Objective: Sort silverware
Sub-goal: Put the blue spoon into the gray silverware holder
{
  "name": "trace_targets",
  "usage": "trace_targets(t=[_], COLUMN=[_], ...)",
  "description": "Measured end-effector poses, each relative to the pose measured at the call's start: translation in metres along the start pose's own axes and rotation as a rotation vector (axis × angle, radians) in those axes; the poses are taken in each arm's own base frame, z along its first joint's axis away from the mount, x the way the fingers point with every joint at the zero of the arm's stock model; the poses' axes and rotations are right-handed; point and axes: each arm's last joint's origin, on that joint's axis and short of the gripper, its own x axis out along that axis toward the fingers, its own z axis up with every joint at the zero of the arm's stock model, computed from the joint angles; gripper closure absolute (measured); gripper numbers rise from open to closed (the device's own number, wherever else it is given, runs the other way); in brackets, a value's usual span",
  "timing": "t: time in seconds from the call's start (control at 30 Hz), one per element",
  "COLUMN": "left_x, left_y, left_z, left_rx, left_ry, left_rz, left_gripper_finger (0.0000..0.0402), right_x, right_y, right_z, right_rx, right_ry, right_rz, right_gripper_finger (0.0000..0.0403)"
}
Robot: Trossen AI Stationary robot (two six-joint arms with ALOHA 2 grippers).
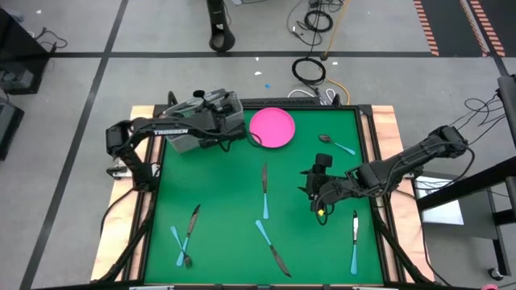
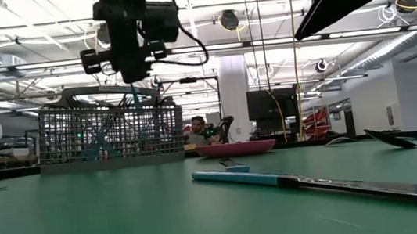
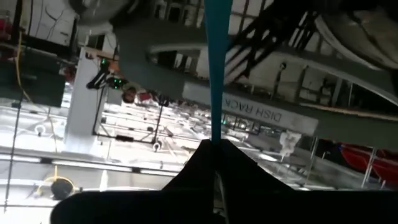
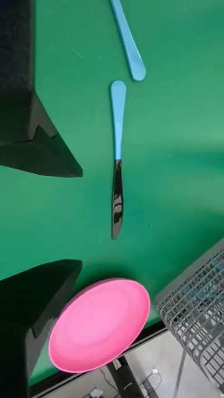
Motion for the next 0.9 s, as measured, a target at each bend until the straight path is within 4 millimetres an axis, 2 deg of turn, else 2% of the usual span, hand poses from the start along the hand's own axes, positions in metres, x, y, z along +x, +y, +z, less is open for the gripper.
trace_targets(t=[0.3,0.53,0.9], left_x=[0.009,0.010,0.008], left_y=[0.005,0.004,0.004], left_z=[0.022,0.026,0.029], left_rx=[0.078,0.071,0.048], left_ry=[0.008,-0.042,-0.113], left_rz=[-0.026,-0.042,-0.058], left_gripper_finger=[0.0397,0.0370,0.0364], right_x=[0.000,0.000,0.000], right_y=[0.000,0.000,0.000], right_z=[-0.001,-0.001,-0.001], right_rx=[-0.005,-0.010,-0.009], right_ry=[0.007,0.009,0.009], right_rz=[-0.001,-0.002,-0.001], right_gripper_finger=[0.0186,0.0186,0.0186])
